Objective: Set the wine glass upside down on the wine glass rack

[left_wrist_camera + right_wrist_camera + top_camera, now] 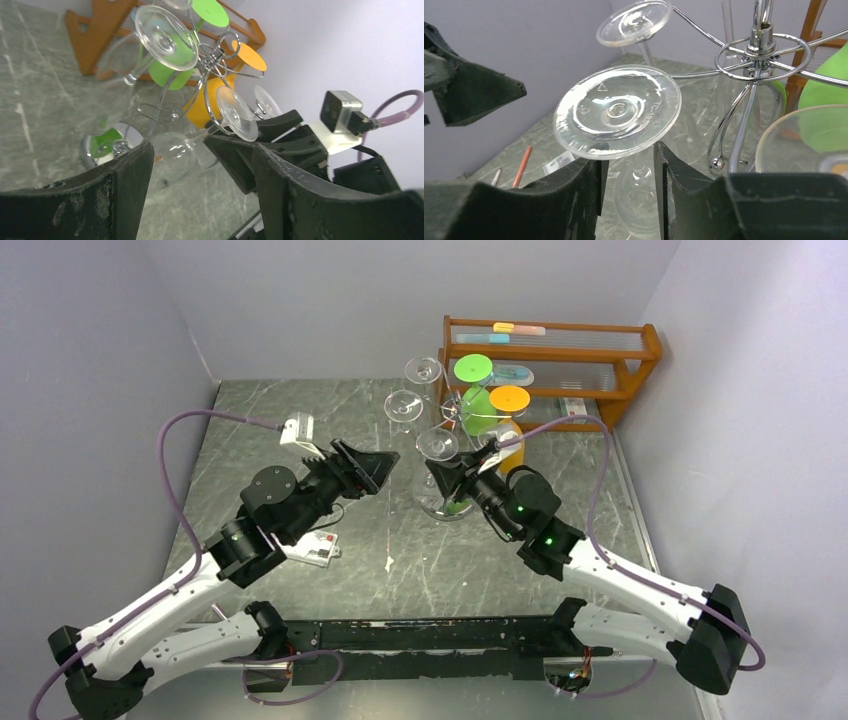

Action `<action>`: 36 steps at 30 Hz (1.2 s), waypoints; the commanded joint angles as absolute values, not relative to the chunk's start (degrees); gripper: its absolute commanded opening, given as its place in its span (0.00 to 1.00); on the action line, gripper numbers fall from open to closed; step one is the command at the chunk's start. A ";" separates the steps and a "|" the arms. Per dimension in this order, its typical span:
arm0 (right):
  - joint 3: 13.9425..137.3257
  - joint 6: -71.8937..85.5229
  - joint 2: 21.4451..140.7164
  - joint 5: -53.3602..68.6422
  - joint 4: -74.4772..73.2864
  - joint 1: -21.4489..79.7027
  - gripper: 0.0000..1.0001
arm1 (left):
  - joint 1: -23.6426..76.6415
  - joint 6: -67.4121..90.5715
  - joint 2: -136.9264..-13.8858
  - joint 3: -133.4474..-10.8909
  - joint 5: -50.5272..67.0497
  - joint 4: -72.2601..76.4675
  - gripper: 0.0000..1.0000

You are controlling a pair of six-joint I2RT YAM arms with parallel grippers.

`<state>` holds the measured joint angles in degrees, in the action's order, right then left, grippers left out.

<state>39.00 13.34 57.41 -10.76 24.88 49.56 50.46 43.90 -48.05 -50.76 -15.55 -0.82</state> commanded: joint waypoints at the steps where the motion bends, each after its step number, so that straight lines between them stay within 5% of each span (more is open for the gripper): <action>1: 37.67 13.00 52.79 -7.12 23.04 49.56 0.44 | 50.46 37.91 -46.22 -54.57 -19.89 -7.52 0.77; 11: 38.78 8.94 37.41 1.96 2.65 49.57 0.46 | 50.45 25.99 -45.42 -64.15 -26.39 -27.12 0.91; 22: 53.29 7.03 21.93 -35.24 -24.02 49.57 0.48 | 50.50 16.04 -39.00 -74.01 -35.21 -43.83 0.97; 24: 56.05 7.50 21.80 -40.72 -27.45 49.57 0.57 | 50.46 15.28 -38.35 -76.03 -37.52 -46.46 0.97; 26: 58.22 8.25 21.80 -43.93 -29.66 49.55 0.95 | 50.45 14.85 -37.80 -77.71 -39.20 -48.50 0.96; 27: 59.08 9.35 21.96 -46.48 -30.15 49.57 0.99 | 50.45 14.69 -37.53 -78.49 -39.98 -49.41 0.96; 36: 64.62 19.34 25.48 -54.18 -45.44 49.56 1.00 | 50.45 14.15 -35.48 -83.80 -42.52 -54.83 0.96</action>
